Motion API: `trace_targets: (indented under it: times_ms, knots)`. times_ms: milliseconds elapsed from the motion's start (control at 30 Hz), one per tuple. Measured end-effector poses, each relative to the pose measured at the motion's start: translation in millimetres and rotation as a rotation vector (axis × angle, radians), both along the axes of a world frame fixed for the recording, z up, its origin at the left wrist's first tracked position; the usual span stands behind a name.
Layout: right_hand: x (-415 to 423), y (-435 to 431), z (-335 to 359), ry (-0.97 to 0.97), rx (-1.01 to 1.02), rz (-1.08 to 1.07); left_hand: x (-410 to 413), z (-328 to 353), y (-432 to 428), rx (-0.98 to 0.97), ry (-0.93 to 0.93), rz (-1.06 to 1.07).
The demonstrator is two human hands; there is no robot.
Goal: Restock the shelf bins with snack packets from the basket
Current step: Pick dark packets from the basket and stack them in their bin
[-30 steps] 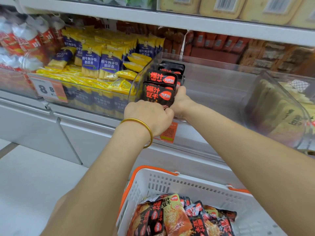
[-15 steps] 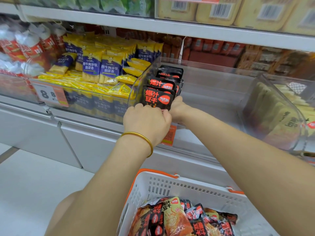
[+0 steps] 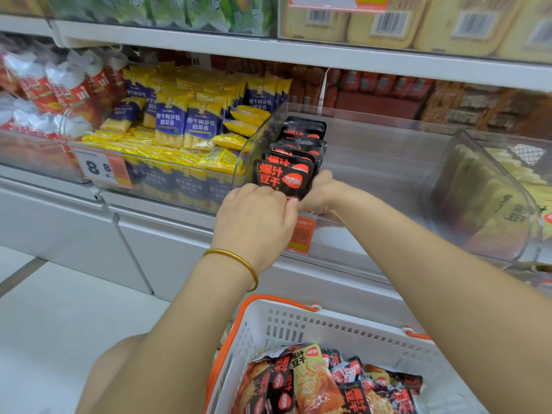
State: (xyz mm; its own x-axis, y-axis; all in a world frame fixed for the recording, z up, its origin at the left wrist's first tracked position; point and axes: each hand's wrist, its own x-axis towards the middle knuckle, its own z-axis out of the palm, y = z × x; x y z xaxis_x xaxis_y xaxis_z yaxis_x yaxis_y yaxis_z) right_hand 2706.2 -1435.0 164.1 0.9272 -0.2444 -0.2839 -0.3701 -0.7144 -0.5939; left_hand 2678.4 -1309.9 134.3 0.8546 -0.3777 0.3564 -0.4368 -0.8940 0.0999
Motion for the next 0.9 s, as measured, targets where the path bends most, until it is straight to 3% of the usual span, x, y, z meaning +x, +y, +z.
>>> trace_targets:
  times_ms: [200, 334, 467, 567, 668, 734, 801, 901]
  knots:
    - [2.0, -1.9, 4.5, 0.026, 0.198, -0.011, 1.1, -0.5, -0.5, -0.045, 0.033, -0.005]
    - [0.8, -3.3, 5.8, -0.016, 0.099, 0.004, 1.5, 0.0, 1.5, -0.101, 0.021, -0.020]
    - [-10.5, -6.8, 10.6, -0.145, 0.094, -0.014, -1.7, 3.3, 7.2, -0.110, -0.041, -0.044]
    - [-38.0, -12.6, 17.8, -0.379, 0.017, 0.005, -4.0, 7.8, 10.3, -0.115, -0.076, -0.061]
    - [-80.6, -12.7, 14.8, -0.522, 0.089, 0.052, -19.1, 13.0, 14.3, -0.176, -0.160, -0.075]
    - [-103.1, -10.5, -8.3, -0.441, 0.179, 0.116, -39.0, 3.6, 22.1, -0.241, -0.199, -0.075]
    - [-112.9, -7.0, -48.5, -0.215, 0.197, 0.186, -58.9, -11.1, 27.8, -0.272, -0.147, -0.090]
    - [-108.5, 0.5, -133.9, 0.194, 0.123, 0.238, -67.8, -36.8, 25.5, -0.168, 0.183, -0.098]
